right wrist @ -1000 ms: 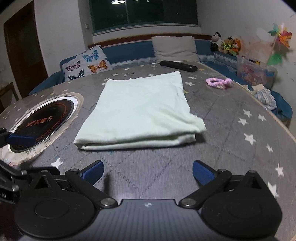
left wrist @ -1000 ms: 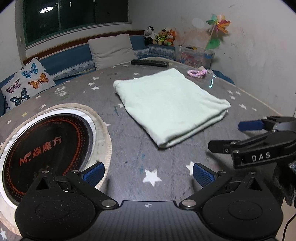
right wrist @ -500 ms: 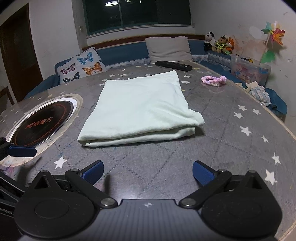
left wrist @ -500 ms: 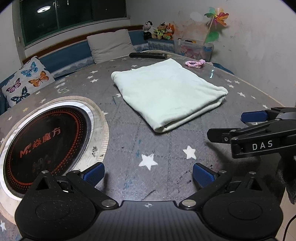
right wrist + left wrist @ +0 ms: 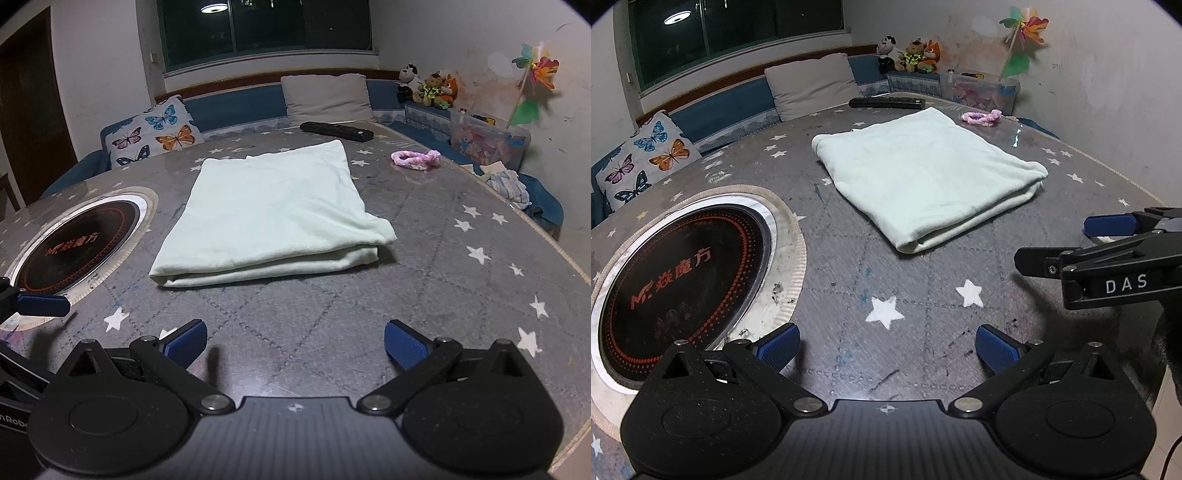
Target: Fold clothes
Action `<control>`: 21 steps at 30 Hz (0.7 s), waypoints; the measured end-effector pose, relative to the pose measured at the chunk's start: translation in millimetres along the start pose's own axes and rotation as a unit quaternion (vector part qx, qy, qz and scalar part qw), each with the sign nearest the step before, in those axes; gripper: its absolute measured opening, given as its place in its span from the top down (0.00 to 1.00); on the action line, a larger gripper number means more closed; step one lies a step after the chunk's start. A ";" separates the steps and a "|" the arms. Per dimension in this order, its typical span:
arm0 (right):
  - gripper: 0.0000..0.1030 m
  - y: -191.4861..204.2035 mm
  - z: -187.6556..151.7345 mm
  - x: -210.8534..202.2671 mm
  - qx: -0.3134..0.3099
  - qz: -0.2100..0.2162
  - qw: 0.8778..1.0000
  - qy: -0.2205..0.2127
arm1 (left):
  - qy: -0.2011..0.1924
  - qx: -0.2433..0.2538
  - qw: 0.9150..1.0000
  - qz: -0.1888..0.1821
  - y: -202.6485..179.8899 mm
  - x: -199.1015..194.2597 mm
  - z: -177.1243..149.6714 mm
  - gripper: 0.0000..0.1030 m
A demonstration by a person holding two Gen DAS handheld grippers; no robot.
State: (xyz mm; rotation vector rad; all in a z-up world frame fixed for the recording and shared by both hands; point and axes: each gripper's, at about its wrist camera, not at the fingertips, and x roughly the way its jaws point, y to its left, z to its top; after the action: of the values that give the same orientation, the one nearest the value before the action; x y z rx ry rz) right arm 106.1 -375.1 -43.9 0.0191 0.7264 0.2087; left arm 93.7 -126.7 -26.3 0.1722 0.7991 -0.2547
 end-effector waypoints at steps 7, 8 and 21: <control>0.00 -3.5 -1.6 -0.8 0.010 -0.001 1.000 0.000 | 0.002 0.001 1.000 0.003 -1.5 0.7 0.1 0.00; 0.00 -3.7 -1.6 -0.9 0.010 -0.001 1.000 0.001 | 0.002 0.001 1.000 0.003 -1.8 0.6 0.0 0.00; 0.00 -8.1 -1.2 -1.5 0.019 -0.004 1.000 -0.001 | 0.004 0.003 1.000 0.001 -3.5 1.8 1.5 0.00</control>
State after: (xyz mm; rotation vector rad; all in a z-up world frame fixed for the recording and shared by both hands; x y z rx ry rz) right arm 105.6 -383.4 -44.5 0.0520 0.7285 0.1880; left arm 94.8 -130.8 -26.8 0.1804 0.8061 -0.2540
